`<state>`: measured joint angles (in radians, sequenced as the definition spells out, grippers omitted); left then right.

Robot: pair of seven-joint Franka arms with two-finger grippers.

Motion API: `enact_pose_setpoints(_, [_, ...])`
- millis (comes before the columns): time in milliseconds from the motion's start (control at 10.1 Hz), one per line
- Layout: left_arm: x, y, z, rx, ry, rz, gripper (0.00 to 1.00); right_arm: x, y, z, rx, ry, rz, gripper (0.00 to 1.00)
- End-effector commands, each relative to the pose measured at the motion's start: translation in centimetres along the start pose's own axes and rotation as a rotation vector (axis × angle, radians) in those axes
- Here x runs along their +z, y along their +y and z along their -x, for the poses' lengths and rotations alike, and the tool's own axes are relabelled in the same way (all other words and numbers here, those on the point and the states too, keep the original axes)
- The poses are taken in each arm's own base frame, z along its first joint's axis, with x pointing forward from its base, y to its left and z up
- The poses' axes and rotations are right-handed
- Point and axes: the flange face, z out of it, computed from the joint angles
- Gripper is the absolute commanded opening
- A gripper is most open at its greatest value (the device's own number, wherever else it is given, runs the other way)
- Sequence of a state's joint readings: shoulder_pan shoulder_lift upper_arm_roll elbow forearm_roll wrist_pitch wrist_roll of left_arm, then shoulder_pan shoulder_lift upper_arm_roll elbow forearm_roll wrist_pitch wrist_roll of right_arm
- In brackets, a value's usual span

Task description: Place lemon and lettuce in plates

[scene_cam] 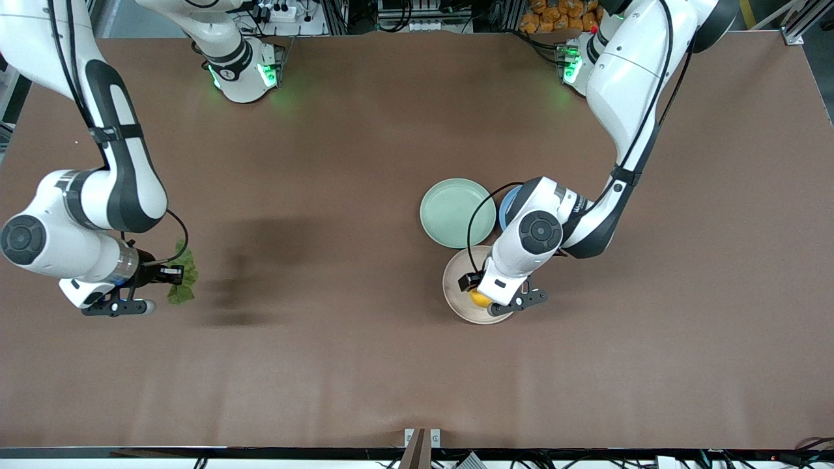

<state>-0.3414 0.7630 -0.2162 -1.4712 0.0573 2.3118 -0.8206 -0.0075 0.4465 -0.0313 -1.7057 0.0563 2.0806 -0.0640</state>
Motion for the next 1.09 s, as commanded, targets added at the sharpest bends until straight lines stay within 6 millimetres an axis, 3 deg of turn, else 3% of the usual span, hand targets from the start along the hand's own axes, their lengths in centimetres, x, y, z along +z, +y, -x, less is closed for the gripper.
enact_pose_setpoints(0, [-2.5, -1.1, -1.9, -0.036, 0.04, 0.008, 1.0, -2.4, -3.4, -0.1, 0.068, -0.005, -0.025, 0.0])
enact_pose_setpoints(198, [-4.6, -2.7, -3.2, -0.088, 0.061, 0.009, 1.0, -3.6, -6.0, -0.3, 0.107, -0.012, -0.04, 0.0])
enact_pose_setpoints(395, [-5.6, -4.5, -3.5, -0.18, 0.063, 0.001, 1.0, -4.1, -9.5, -0.1, 0.151, -0.014, -0.051, 0.0])
enact_pose_setpoints(692, [-8.1, -9.5, -2.7, -0.207, 0.059, -0.038, 1.0, -4.0, -15.6, 0.7, 0.237, -0.018, -0.05, 0.0])
enact_pose_setpoints(988, [-11.6, -15.5, -2.0, -0.129, 0.069, -0.07, 1.0, -4.2, -23.9, 2.5, 0.308, -0.022, -0.079, 0.0])
